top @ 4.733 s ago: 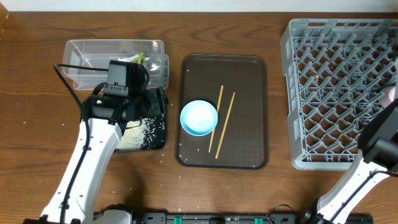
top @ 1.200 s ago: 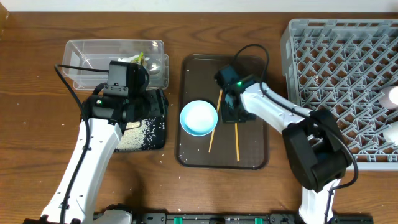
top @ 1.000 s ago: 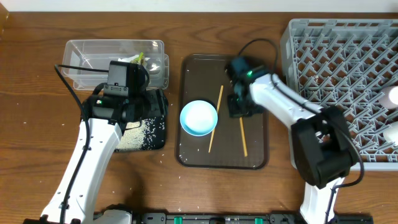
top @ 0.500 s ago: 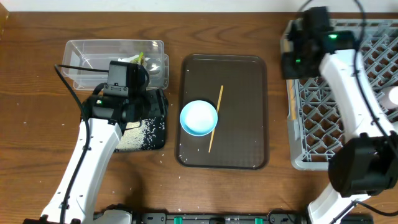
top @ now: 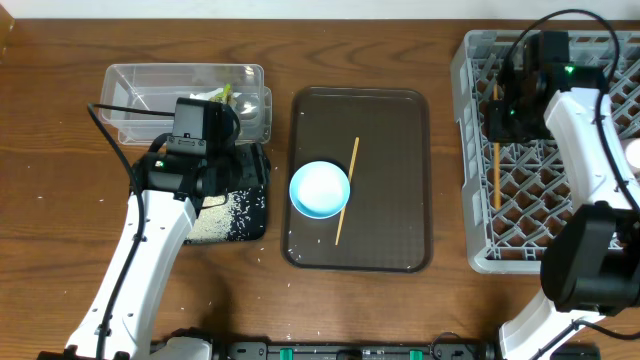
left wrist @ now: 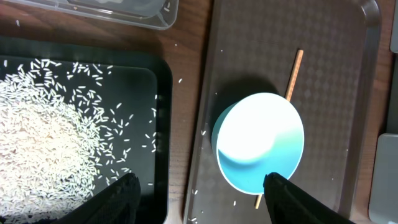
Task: Sort waste into correct bins and load items into the dishwasher rack
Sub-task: 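Carry the chopstick right and drop it into the dish rack, then reach the right gripper back and grasp the second chopstick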
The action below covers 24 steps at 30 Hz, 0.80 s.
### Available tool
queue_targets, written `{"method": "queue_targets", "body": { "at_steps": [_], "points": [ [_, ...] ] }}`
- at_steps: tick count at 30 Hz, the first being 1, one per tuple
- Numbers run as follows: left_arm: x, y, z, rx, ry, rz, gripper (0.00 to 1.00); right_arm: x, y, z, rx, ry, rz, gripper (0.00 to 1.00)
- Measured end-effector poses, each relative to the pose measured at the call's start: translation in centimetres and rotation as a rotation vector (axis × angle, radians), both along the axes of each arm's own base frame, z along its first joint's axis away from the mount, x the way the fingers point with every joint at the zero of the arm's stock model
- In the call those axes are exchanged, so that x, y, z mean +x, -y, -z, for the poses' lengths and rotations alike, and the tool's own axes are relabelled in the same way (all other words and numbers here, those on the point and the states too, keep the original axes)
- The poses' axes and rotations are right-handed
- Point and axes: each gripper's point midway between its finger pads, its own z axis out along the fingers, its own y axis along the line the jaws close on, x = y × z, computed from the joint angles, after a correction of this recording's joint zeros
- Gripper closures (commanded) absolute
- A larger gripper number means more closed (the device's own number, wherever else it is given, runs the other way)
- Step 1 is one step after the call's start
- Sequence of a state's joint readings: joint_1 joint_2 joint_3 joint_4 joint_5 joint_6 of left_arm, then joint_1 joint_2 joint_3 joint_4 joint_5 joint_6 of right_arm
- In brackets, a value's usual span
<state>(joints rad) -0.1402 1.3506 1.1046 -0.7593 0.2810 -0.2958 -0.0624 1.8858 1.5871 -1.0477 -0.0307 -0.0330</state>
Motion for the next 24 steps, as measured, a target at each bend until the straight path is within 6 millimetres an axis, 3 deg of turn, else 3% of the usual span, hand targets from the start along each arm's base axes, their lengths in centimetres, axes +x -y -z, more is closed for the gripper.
{"method": "queue_targets", "body": {
  "at_steps": [6,9,12,17,21,24],
  "points": [
    [0.0,0.0,0.0,0.0,0.0,0.0,0.33,-0.3,-0.1,0.8,-0.001,-0.021,-0.01,0.63],
    [0.0,0.0,0.0,0.0,0.0,0.0,0.33,0.5,-0.3,-0.7,0.003,0.006,-0.004,0.6],
    [0.0,0.0,0.0,0.0,0.0,0.0,0.33,2.7,-1.6,-3.5,0.037,0.106,-0.015,0.52],
    [0.0,0.0,0.0,0.0,0.0,-0.001,0.33,4.3,-7.5,-6.6,0.114,0.213,-0.093,0.47],
    [0.0,0.0,0.0,0.0,0.0,0.0,0.33,3.3,-14.2,-6.1,0.175,0.188,-0.17,0.45],
    [0.0,0.0,0.0,0.0,0.0,0.0,0.33,2.3,-18.3,-4.5,0.207,0.136,-0.195,0.44]
  ]
}}
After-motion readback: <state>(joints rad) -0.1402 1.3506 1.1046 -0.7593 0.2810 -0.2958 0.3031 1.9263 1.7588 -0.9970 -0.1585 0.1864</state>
